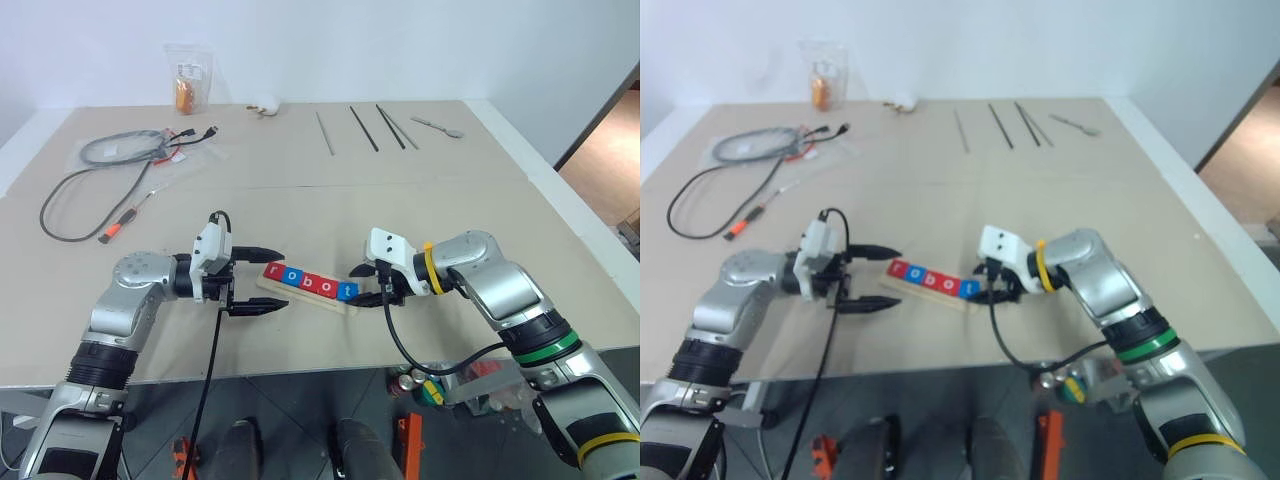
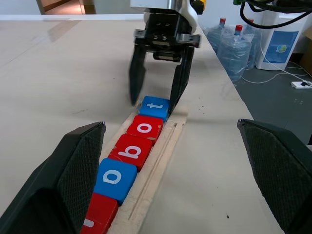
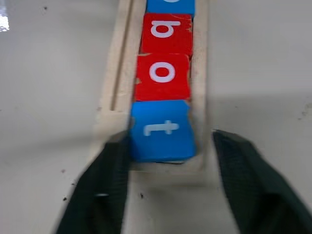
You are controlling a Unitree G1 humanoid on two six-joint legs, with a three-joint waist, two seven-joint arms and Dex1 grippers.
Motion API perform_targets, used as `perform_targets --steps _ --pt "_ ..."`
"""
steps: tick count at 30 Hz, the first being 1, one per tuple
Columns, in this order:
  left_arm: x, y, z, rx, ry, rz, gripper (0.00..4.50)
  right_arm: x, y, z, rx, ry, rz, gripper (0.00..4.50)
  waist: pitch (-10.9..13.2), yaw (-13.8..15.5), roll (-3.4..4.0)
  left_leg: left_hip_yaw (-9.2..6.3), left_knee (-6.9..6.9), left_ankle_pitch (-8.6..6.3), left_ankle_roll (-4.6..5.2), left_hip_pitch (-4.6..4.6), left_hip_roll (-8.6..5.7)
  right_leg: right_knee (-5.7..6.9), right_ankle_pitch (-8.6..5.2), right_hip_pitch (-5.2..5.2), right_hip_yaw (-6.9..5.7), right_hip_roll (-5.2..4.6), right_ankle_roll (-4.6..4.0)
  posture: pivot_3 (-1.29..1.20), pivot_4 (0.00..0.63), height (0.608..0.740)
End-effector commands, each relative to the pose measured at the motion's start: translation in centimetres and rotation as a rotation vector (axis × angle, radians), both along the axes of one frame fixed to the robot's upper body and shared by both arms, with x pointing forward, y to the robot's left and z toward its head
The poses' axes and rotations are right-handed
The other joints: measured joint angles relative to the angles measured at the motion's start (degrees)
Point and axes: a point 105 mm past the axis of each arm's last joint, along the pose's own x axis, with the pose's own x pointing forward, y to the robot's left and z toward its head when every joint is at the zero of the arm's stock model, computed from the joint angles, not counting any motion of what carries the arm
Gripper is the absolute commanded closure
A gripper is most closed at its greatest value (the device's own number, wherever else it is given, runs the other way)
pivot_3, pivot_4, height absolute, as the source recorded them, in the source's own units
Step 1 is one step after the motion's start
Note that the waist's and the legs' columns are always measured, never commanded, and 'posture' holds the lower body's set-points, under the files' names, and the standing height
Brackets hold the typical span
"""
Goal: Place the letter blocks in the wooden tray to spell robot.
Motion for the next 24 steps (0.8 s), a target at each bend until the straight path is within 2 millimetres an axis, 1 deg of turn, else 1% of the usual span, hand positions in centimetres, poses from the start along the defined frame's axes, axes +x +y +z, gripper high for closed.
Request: perform_targets --steps 1,2,4,7,9,12,18,21,24 --pt "-0.1 0.2 0.9 -0.019 -0.044 -0.003 0.0 0.4 -0.1 1.2 0.01 -0.03 0.003 0.25 0.0 0.01 0.0 0.0 -0.01 0.0 0.0 0.0 0.0 0.0 -0.01 0.0 0.0 0.0 0.01 0.0 0.15 0.74" --pt "-0.1 0.2 0.9 -0.018 -0.044 -0.003 0.0 0.6 -0.2 1.5 0.012 -0.035 -0.003 0.06 0.0 0.01 0.0 0.0 -0.02 0.0 0.0 0.0 0.0 0.0 -0.02 0.0 0.0 0.0 0.02 0.0 0.15 0.74" --pt "-0.1 0.2 0.9 -0.018 -0.043 -0.004 0.0 0.6 -0.5 2.3 0.038 -0.018 0.002 0.06 0.0 0.01 0.0 0.0 -0.03 0.0 -0.01 -0.01 0.0 0.0 -0.04 -0.01 0.0 0.0 0.03 0.0 0.15 0.74" --pt "0.0 0.1 0.9 -0.018 -0.043 -0.007 0.0 2.0 -1.6 4.3 0.067 -0.058 -0.045 0.06 0.0 0.0 0.0 0.01 -0.03 0.0 0.0 -0.01 0.0 0.0 -0.03 -0.02 0.0 0.0 0.02 0.0 0.15 0.74" --pt "0.1 0.0 1.0 -0.018 -0.043 -0.01 0.0 2.6 -2.0 4.8 0.069 -0.077 -0.057 0.06 0.01 0.0 0.01 0.01 -0.02 0.0 0.0 -0.01 -0.01 0.0 -0.02 -0.02 0.01 0.0 0.0 0.0 0.15 0.74" --pt "0.2 0.0 1.0 -0.02 -0.044 -0.012 0.0 2.7 -2.3 5.0 0.069 -0.084 -0.049 0.06 0.0 0.0 0.0 0.01 -0.02 0.0 0.0 -0.01 0.0 0.0 -0.01 -0.01 0.0 0.0 0.0 0.0 0.15 0.74" --pt "0.3 0.0 1.1 -0.028 -0.044 -0.011 0.0 2.4 -2.5 4.4 0.084 -0.071 -0.05 0.06 0.0 0.02 0.0 0.01 -0.08 0.0 -0.01 -0.02 0.0 0.0 -0.06 -0.03 0.0 0.0 0.05 0.0 0.15 0.74" --pt "0.3 -0.1 1.0 -0.03 -0.043 -0.011 0.0 2.7 -2.7 4.2 0.095 -0.07 -0.091 0.06 0.0 0.01 0.01 0.01 -0.08 0.0 -0.01 -0.02 0.0 0.0 -0.07 -0.03 0.0 0.0 0.05 0.0 0.15 0.74" --pt "0.3 -0.1 1.1 -0.031 -0.043 -0.011 0.0 3.2 -3.0 4.3 0.11 -0.085 -0.133 0.06 0.0 -0.02 0.01 0.01 -0.06 0.0 0.0 -0.02 0.0 0.0 -0.04 -0.03 0.01 0.0 0.02 0.0 0.15 0.74"
